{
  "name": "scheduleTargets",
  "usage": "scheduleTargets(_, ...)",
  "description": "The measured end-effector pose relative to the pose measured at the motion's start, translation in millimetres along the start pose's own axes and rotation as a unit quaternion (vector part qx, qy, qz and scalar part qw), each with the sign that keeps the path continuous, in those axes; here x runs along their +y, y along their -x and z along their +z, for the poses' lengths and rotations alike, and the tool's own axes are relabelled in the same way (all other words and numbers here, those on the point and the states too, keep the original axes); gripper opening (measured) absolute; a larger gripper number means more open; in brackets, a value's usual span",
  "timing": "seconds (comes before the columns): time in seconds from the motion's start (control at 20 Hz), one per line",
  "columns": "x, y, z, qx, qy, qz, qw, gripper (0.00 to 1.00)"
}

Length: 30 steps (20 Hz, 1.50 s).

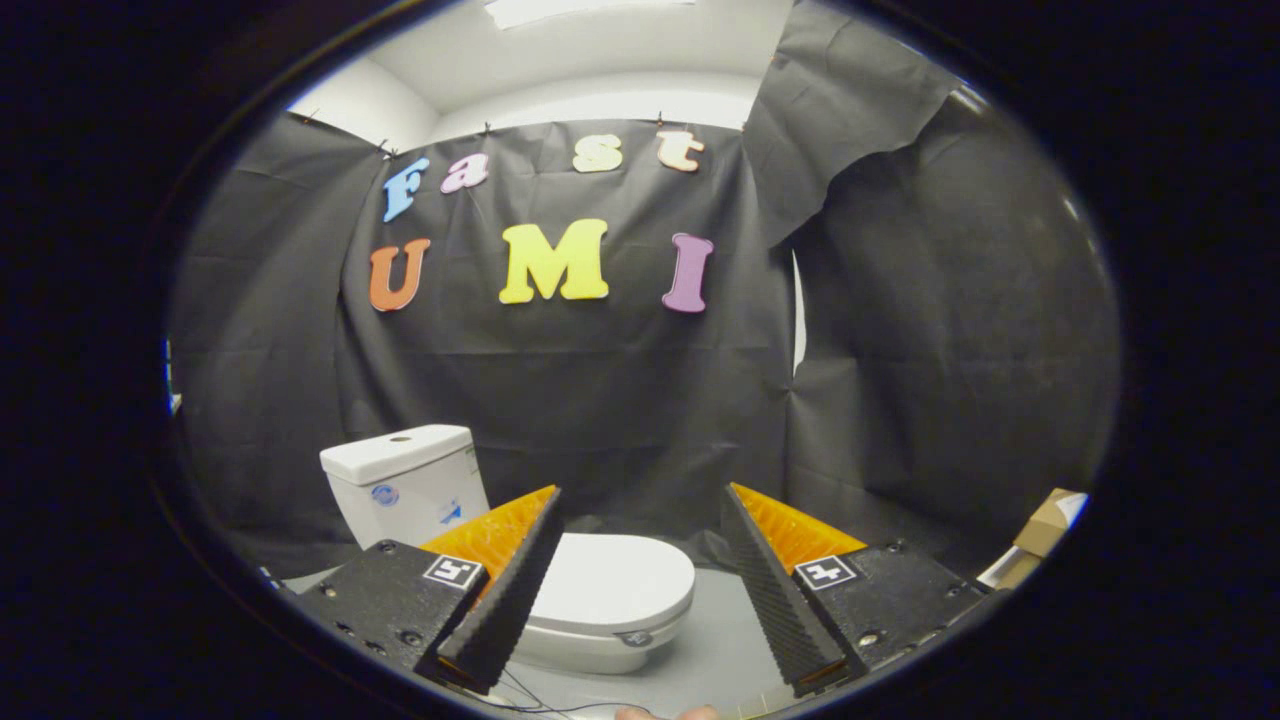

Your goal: Open the toilet lid.

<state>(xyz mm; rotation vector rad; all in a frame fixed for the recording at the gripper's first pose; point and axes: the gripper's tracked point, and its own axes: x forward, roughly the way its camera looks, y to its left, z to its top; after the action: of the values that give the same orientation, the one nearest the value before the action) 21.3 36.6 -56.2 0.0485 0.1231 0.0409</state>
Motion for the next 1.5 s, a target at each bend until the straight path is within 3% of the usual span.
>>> scheduleTargets(0.4,3.8,-38.5,-69.6,0.077,-0.068,0.005,0.995,0.98)
scheduleTargets(0.65,9.3,-67.9,-138.3,0.16,-0.117,0.014,0.98,1.0)
scheduleTargets(1.0,13.8,-100.9,-211.1,0.249,-0.201,0.021,0.947,1.0)
scheduleTargets(1.5,-5.6,-150.4,-331.6,0.358,-0.342,-0.003,0.868,0.92)
